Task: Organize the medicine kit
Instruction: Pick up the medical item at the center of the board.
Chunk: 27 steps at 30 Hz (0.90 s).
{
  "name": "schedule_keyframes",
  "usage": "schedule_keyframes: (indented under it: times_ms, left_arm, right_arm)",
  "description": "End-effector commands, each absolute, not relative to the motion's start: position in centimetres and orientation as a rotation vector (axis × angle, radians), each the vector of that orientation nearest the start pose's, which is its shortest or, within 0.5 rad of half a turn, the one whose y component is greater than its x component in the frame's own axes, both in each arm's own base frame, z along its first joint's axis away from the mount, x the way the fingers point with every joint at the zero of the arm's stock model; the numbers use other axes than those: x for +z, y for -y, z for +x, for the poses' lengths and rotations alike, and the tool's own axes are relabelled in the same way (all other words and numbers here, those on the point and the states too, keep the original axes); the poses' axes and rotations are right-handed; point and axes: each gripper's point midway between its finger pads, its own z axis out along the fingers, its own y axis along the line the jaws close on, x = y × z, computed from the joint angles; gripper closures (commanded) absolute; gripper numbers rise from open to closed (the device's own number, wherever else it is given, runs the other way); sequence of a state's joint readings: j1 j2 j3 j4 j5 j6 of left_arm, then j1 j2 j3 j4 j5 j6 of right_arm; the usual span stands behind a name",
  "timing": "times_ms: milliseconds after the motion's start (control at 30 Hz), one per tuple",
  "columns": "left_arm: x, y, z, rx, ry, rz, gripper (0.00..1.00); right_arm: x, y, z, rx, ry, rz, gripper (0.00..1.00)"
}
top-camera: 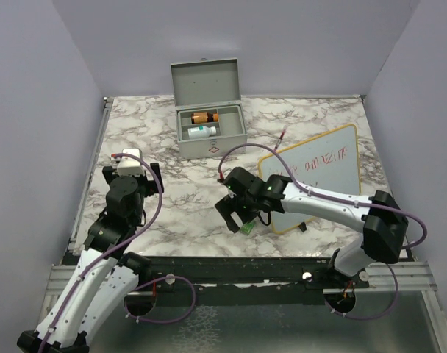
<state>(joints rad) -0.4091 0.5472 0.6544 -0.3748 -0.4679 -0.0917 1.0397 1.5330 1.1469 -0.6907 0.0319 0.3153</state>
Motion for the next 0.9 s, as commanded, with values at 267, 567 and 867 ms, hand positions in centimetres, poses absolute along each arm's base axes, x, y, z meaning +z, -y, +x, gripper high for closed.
schedule_keyframes:
  times_ms: [267, 567, 867]
  left_arm:
    - [24.2, 1.4, 25.5, 0.151, -1.774, -0.085, 0.05]
    - [24.3, 1.8, 25.5, 0.132, -1.775, -0.066, 0.05]
    - [24.4, 1.8, 25.4, 0.127, -1.773, -0.062, 0.05]
  right_arm:
    - [5.6, -28.7, 16.5, 0.238, -2.553, -1.233, 0.0]
    - [3.8, -28.5, 16.9, 0.185, -2.563, -1.321, 0.0]
    - [2.1, -27.6, 17.0, 0.199, -2.59, -1.386, 0.01]
